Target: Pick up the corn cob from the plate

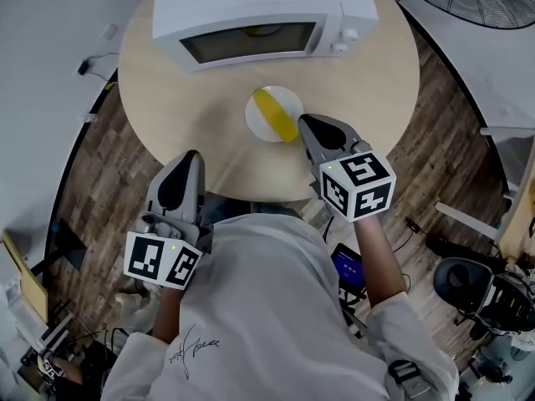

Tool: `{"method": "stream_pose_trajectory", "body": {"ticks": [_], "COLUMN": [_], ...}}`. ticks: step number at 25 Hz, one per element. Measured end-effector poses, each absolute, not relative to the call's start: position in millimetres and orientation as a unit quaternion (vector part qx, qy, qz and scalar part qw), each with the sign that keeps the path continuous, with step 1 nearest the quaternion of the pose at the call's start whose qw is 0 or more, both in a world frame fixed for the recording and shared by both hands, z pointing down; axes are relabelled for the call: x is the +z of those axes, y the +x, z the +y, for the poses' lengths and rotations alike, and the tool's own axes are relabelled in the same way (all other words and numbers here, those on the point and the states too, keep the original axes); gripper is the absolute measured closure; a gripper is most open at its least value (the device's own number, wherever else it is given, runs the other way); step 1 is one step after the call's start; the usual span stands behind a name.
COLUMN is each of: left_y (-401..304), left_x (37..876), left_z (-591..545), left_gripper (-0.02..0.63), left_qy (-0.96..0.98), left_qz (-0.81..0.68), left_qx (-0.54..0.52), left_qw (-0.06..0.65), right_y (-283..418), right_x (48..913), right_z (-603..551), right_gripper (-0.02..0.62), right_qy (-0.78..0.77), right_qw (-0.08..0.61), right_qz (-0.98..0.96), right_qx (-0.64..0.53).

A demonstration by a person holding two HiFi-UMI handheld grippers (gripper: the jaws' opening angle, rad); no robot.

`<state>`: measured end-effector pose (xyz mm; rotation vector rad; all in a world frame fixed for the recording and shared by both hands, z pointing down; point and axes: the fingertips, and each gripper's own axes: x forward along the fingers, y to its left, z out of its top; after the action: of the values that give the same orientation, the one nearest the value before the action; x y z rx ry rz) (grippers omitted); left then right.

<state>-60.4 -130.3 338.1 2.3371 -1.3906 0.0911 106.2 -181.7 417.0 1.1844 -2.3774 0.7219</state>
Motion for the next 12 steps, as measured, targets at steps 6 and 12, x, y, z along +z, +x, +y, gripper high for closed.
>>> {"method": "stream_pose_trajectory", "body": {"ticks": [6, 12], "left_y": [-67, -73], "left_x": [344, 346], "left_z": [-137, -140], "left_gripper": [0.611, 0.612], "left_qy": [0.836, 0.835], "left_qz": [-0.504, -0.505], "left_qx": [0.044, 0.048], "left_qw": [0.211, 0.214], "right_y": [106, 100], "right_x": [437, 454], "right_z": [-197, -205], "right_gripper": [0.581, 0.581], "right_qy": [0.431, 0.427], "right_qw": [0.203, 0.219], "right_qz": [-0.839, -0.834], "right_qx": [0.263, 0.272]}}
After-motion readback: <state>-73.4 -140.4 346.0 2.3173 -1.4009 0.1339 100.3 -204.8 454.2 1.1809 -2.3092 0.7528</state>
